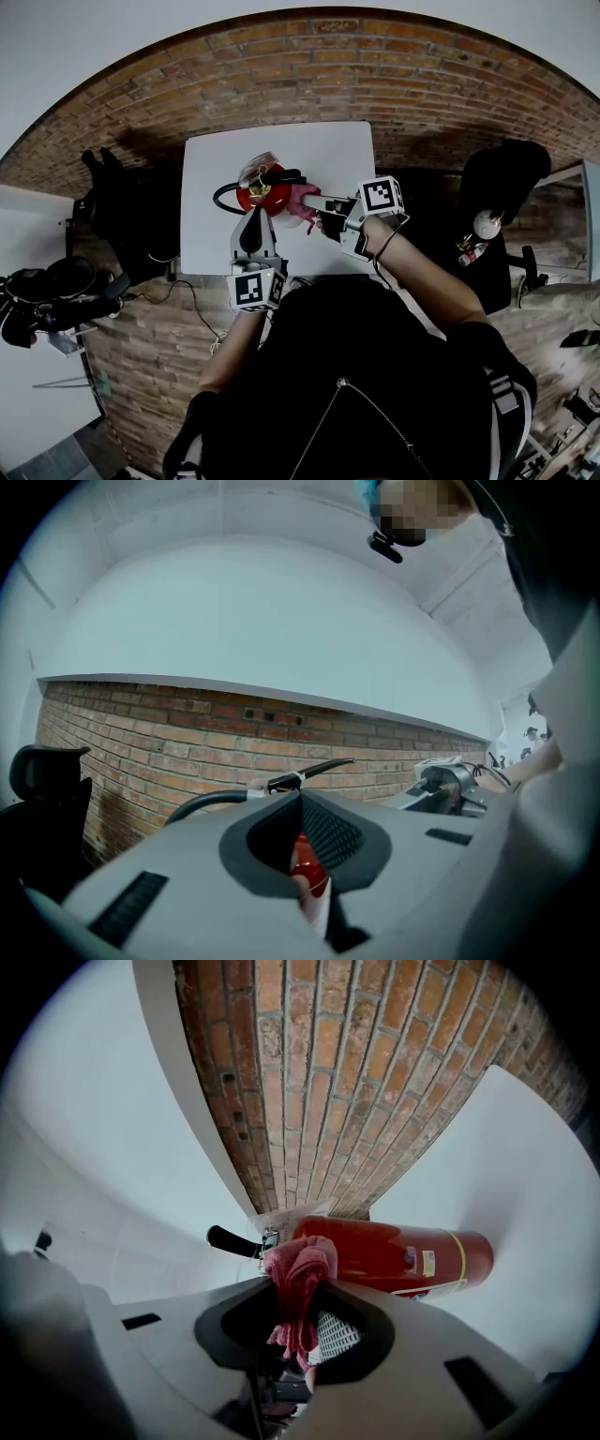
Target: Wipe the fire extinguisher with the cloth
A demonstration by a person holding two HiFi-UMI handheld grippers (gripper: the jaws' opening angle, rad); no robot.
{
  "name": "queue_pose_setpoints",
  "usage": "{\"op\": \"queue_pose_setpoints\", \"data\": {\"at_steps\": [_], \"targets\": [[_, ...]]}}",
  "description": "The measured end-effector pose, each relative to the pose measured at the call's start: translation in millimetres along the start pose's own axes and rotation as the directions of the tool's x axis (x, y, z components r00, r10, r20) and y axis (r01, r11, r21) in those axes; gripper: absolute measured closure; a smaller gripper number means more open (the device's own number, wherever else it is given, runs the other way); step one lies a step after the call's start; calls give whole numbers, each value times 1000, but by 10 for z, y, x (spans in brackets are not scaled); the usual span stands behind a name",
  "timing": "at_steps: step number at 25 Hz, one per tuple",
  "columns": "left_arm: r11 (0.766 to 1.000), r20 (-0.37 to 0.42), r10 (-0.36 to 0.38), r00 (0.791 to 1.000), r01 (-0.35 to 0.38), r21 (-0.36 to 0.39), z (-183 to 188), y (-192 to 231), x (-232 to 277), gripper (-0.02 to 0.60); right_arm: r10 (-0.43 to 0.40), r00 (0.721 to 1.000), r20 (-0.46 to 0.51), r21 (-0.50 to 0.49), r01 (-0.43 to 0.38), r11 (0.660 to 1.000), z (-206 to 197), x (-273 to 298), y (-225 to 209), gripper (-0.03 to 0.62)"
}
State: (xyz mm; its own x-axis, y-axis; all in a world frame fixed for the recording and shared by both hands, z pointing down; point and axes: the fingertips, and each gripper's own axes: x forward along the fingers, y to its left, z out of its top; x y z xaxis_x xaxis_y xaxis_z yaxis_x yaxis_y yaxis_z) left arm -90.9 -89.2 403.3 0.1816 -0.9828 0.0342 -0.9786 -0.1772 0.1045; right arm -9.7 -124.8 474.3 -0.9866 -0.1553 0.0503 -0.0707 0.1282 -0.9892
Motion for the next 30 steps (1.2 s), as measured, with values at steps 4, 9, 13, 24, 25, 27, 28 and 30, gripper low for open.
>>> {"op": "queue_pose_setpoints", "data": {"at_steps": [4, 9, 13, 24, 25, 27, 28, 30], "targets": [[1000, 0, -8, 1000, 8, -3, 20, 18, -1, 571, 66, 997, 37, 31, -67, 997, -11, -3, 117, 488], [1000, 4, -26, 1000, 26, -8, 21, 28, -9, 571, 153, 986, 65, 52, -156, 986, -76, -33, 238, 488], [999, 6, -41, 999, 41, 0, 15, 71, -30, 571, 155, 985, 81, 41, -158, 987, -139, -104, 151, 488], [998, -13, -56, 998, 56, 1, -58, 206, -57, 571, -82, 985, 152, 22, 80, 997, -316, -348, -1016, 488], [998, -16, -57, 998, 57, 3, -65, 218, -61, 571, -113, 981, 157, 43, 108, 993, -351, -365, -1179, 488], [998, -26, -57, 998, 58, 4, -84, 244, -72, 571, -172, 972, 161, 79, 161, 984, -425, -384, -1498, 488], [998, -33, -58, 998, 58, 4, -95, 258, -79, 571, -200, 967, 160, 92, 187, 978, -463, -385, -1652, 488], [998, -41, -62, 997, 63, 10, -113, 284, -96, 571, -247, 956, 158, 116, 231, 966, -531, -370, -1946, 488]]}}
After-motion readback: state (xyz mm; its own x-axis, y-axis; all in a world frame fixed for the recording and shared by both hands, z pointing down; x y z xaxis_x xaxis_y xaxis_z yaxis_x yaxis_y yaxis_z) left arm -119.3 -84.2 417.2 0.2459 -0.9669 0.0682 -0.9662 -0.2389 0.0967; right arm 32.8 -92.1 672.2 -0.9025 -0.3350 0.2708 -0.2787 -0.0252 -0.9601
